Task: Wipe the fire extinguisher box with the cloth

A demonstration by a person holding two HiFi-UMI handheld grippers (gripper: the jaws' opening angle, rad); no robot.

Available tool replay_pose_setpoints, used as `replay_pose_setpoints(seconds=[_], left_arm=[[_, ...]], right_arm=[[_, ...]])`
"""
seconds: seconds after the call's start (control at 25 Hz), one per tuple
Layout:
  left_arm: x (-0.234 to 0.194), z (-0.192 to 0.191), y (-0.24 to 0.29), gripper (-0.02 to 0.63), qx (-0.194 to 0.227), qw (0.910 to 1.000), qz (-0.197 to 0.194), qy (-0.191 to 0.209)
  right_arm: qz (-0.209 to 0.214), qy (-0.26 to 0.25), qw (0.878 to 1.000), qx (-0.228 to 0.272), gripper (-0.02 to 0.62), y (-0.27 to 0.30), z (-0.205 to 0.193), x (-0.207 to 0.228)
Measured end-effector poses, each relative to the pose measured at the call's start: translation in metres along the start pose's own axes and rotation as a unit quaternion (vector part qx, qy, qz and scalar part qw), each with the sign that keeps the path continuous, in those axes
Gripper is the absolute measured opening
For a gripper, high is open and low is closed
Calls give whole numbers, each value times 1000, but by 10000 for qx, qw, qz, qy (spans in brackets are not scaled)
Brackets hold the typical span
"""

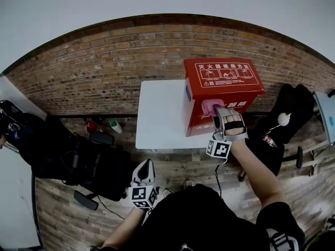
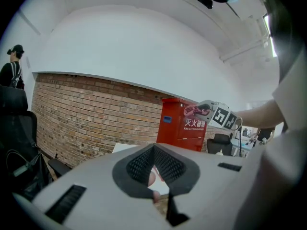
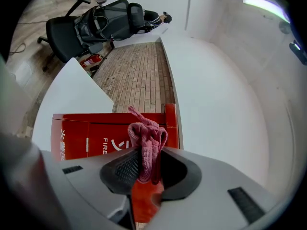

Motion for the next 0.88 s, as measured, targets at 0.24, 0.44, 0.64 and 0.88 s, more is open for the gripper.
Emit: replay_pose_setpoints(seconds=[0.24, 0.44, 0.64, 0.88], left_arm=[[-17, -7, -8, 34, 21, 9999, -48, -109], [-21, -15, -8, 34, -20, 9998, -90, -149], [-14, -12, -3, 34, 50, 9999, 28, -112], [6, -11, 17, 34, 198, 9993, 294, -144]], right_arm=[[-117, 43, 9999, -105, 103, 1, 5, 14], [-186, 89, 9997, -120, 103, 2, 9, 15], [-215, 76, 9997, -36, 103, -1, 4, 12], [-223, 76, 9995, 199, 103, -8, -15, 12]])
Point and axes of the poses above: the fingertips, and each gripper's own axes: y forward along the fingers, x to its right, z out of its top, the point moved 9 cm from there along -y, backward along the fingers, and after that the axes turned 14 degrees about x, right-handed, at the moved point
